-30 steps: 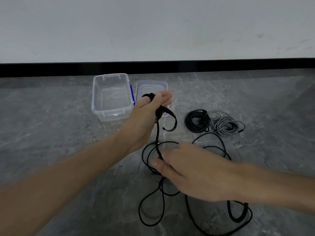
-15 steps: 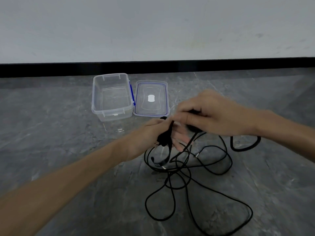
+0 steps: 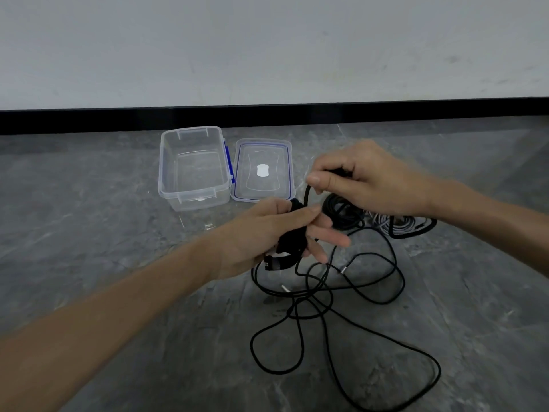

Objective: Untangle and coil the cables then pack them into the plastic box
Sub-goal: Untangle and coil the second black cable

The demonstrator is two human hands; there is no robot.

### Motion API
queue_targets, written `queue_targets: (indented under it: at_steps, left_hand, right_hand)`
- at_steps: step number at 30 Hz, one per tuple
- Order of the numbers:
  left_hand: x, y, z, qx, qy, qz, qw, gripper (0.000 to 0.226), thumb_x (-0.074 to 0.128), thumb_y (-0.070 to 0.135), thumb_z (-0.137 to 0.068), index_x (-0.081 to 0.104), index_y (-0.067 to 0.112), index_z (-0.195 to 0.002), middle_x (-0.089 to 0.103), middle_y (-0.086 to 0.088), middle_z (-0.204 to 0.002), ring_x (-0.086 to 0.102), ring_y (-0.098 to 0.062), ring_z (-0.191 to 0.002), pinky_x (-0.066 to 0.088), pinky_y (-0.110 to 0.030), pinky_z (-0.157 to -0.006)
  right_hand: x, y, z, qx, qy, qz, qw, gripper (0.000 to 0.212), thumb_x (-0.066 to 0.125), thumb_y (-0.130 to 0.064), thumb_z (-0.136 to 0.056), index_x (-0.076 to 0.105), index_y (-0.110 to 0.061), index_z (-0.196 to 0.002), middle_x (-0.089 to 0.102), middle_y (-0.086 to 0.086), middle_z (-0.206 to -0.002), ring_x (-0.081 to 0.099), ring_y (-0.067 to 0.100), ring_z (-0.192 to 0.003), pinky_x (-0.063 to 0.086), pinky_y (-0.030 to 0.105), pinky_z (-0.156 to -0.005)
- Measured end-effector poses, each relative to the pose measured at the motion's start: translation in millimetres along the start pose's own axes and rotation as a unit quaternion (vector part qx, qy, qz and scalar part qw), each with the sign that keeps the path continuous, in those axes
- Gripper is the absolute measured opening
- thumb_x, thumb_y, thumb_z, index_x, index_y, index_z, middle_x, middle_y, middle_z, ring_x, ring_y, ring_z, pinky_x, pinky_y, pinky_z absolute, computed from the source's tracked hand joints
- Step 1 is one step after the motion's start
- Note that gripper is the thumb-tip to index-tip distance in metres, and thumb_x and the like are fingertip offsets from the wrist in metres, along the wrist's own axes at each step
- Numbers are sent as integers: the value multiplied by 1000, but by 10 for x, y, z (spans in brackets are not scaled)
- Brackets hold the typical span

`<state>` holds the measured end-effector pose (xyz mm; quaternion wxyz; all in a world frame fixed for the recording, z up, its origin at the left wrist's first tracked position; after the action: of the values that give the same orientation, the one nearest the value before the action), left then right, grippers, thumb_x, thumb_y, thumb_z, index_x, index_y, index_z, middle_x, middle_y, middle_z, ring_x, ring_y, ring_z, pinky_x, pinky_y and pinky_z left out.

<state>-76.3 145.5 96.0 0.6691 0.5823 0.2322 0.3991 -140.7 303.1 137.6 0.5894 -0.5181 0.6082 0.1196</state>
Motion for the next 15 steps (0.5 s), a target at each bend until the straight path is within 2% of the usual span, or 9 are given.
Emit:
queue_targets:
  at_steps: [4, 7, 8, 10, 11, 12, 13, 15]
  left_hand:
    - [24, 79, 30, -11, 7, 99, 995, 24, 50, 28, -88, 65, 9, -83, 75, -15, -96, 71, -16, -73, 54, -19, -68]
    - [25, 143, 38, -5, 44, 159, 986, 26, 50, 23, -90, 70, 12, -77, 75, -13, -87, 72, -16, -71, 55, -20, -64]
    - [22, 153, 37, -3, 61, 172, 983, 27, 50, 23, -91, 70, 12, -78, 75, -11, -83, 71, -15, -69, 55, -19, -64]
    - [27, 171, 33, 0, 91, 199, 976, 29, 50, 25, -92, 72, 16, -76, 72, -3, -76, 68, -10, -66, 55, -17, -64]
    - [37, 190, 24, 7, 101, 217, 971, 28, 49, 25, -94, 70, 17, -77, 71, -1, -75, 67, -8, -65, 54, -17, -65]
    - [50, 214, 11, 20, 105, 236, 966, 26, 47, 24, -97, 67, 15, -82, 72, 0, -77, 68, -7, -67, 54, -15, -67]
    - [66, 239, -8, 35, 106, 258, 960, 24, 44, 23, -100, 63, 12, -90, 74, 0, -82, 70, -7, -72, 54, -15, -71]
    - [96, 276, -51, 61, 106, 290, 949, 24, 40, 21, -102, 59, 7, -103, 76, -2, -96, 72, -9, -87, 52, -18, -84]
  right_hand:
    - [128, 84, 38, 60, 13, -92, 994, 33, 46, -28, -100, 63, -8, -79, 55, 10, -64, 48, 17, -56, 41, 27, -54]
    - [263, 64, 80, 116, 3, -214, 970, 34, 38, -24, -103, 57, -14, -76, 51, 23, -61, 48, 31, -53, 41, 39, -51]
    - [314, 43, 98, 122, -7, -267, 956, 34, 34, -19, -104, 57, -12, -79, 56, 17, -60, 55, 28, -54, 46, 38, -52]
    - [433, 23, 140, 144, -17, -384, 912, 30, 35, -6, -102, 60, -14, -88, 61, -4, -61, 59, 5, -58, 48, 18, -57]
    - [487, 23, 151, 156, -6, -395, 905, 32, 36, -3, -99, 62, -18, -87, 58, -8, -61, 54, 1, -56, 44, 14, -56]
    - [556, 45, 153, 168, 18, -352, 921, 35, 37, -3, -97, 62, -22, -80, 53, -9, -59, 47, 1, -53, 40, 14, -53]
    - [624, 61, 154, 174, 39, -295, 939, 35, 37, -4, -98, 58, -19, -74, 47, -4, -58, 42, 3, -51, 37, 17, -51]
    - [756, 67, 155, 180, 61, -230, 954, 23, 41, -3, -98, 52, -6, -79, 45, 6, -59, 40, 13, -50, 38, 25, -49]
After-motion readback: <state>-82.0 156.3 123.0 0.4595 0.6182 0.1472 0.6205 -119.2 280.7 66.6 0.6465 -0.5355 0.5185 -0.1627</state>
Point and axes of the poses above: each hand's wrist, its own z-axis away from the middle knuckle, its own x-axis out of the palm, y = z × x, the point moved 2 cm from there along -z, towards the middle knuckle
